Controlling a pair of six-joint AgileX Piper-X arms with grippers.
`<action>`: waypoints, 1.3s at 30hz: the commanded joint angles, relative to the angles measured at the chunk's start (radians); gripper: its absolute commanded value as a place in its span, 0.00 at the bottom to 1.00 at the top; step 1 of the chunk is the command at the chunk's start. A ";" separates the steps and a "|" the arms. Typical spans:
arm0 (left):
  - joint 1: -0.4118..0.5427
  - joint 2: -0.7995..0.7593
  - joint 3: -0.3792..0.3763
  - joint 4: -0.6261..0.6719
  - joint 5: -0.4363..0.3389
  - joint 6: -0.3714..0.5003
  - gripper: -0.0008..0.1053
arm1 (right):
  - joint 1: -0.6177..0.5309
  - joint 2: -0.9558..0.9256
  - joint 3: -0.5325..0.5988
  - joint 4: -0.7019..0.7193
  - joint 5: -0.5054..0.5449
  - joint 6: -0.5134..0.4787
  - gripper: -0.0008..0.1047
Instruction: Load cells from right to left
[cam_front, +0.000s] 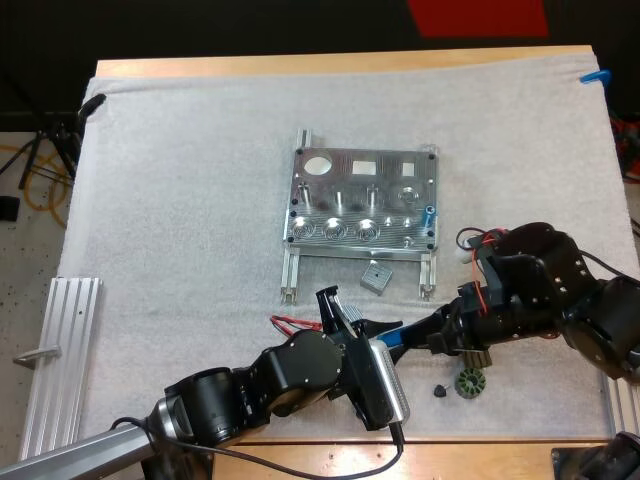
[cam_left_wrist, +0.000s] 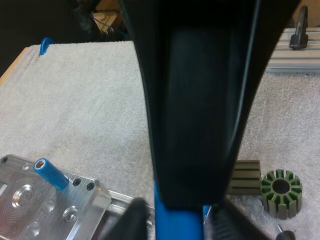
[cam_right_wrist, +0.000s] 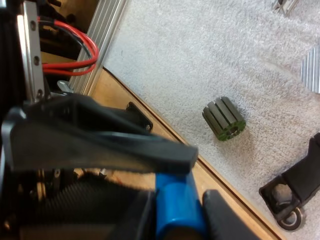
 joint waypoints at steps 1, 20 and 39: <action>0.000 -0.005 -0.009 -0.016 -0.001 -0.008 0.47 | 0.001 -0.001 -0.002 -0.015 -0.001 -0.016 0.01; 0.000 -0.089 -0.028 0.217 -0.110 -0.038 0.56 | 0.001 -0.001 -0.002 0.026 0.068 -0.125 0.01; 0.000 -0.310 -0.028 0.458 -0.270 -0.359 0.56 | 0.001 -0.001 -0.023 0.071 0.241 -0.244 0.01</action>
